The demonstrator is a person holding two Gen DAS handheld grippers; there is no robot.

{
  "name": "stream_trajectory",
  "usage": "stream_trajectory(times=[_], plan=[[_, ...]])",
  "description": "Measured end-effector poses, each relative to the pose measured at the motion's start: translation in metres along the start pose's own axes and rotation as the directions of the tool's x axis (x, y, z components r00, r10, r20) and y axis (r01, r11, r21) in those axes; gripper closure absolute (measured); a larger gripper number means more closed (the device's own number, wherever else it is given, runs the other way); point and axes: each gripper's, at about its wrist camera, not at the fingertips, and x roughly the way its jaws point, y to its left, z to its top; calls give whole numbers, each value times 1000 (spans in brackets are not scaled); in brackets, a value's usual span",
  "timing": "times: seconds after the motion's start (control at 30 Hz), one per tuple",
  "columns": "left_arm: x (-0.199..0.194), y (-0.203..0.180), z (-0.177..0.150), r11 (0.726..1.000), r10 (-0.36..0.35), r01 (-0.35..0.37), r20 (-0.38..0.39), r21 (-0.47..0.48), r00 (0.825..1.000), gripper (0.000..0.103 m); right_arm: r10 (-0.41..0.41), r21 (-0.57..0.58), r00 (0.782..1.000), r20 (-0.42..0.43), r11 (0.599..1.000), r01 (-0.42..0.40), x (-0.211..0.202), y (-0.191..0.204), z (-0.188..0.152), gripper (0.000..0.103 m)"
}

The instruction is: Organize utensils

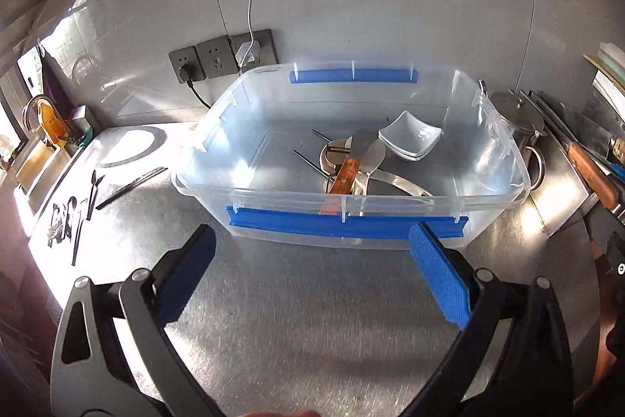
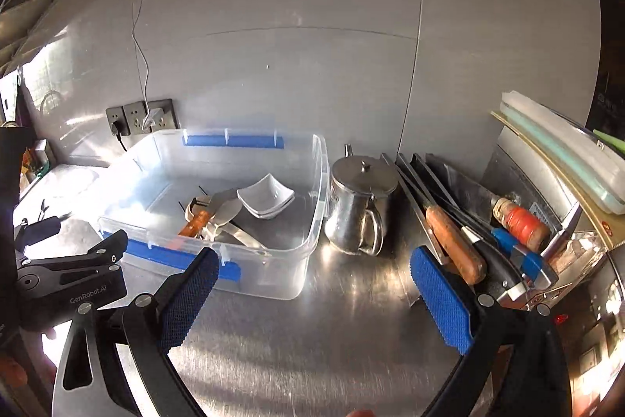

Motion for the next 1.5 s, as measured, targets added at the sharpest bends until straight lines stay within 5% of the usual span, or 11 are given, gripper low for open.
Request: stream_trajectory(times=[0.9, 1.5], plan=[[0, -2, -2, 999, 32, -32, -19, -15, 999, 8, 129, -8, 987, -95, 991, -130, 27, 16, -9, 5], [-11, -12, -1, 1000, 13, -13, 16, 23, 1000, 8, 118, 17, 987, -106, 993, -117, 21, 10, -15, 5]])
